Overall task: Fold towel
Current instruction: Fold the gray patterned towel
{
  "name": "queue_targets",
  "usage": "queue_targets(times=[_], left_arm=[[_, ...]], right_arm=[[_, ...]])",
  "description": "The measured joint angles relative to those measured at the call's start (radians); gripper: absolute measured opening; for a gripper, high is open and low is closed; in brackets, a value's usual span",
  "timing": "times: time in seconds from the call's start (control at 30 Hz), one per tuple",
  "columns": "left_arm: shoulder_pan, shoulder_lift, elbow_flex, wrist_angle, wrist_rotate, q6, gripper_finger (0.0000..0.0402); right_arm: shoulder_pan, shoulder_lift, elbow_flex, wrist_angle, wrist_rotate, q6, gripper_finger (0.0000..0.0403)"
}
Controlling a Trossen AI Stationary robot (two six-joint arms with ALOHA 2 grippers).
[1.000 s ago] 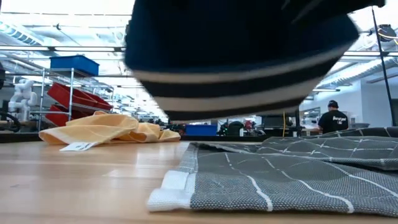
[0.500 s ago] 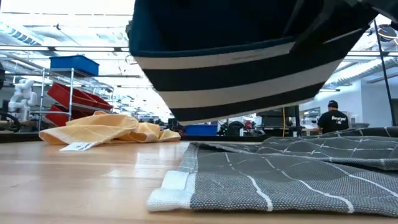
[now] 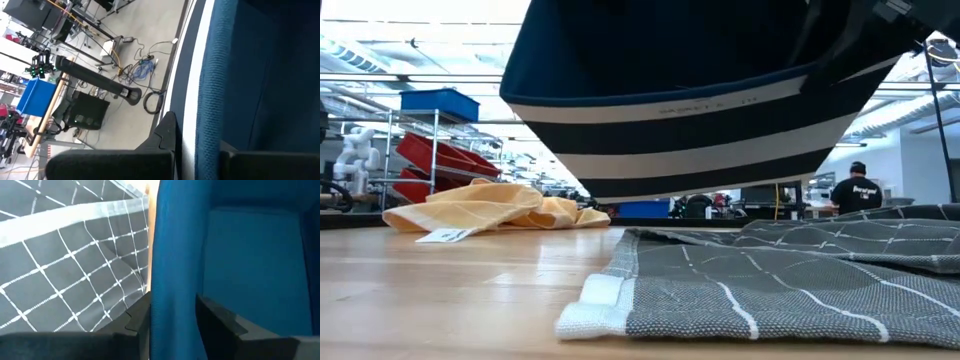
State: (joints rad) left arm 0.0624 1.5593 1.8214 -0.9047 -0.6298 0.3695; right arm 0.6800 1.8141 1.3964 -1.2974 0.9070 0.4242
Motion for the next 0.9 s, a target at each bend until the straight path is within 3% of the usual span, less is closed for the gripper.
queue_targets(times=[0.2,0.43,0.73,0.9], left_arm=[[0.000,0.000,0.000,0.000,0.009,-0.002,0.0003],[0.001,0.000,0.004,-0.003,0.031,-0.005,0.0003],[0.000,0.000,0.007,0.006,0.043,0.005,0.0016],[-0.012,-0.001,0.011,0.054,0.056,0.064,0.0070]], right_arm=[[0.000,0.000,0.000,-0.039,-0.006,0.048,0.0106],[-0.019,0.000,0.001,-0.041,-0.081,0.038,0.0011],[-0.024,-0.002,0.001,-0.038,-0.113,0.088,0.0003],[-0.026,-0.027,0.001,-0.021,-0.150,0.122,0.0001]])
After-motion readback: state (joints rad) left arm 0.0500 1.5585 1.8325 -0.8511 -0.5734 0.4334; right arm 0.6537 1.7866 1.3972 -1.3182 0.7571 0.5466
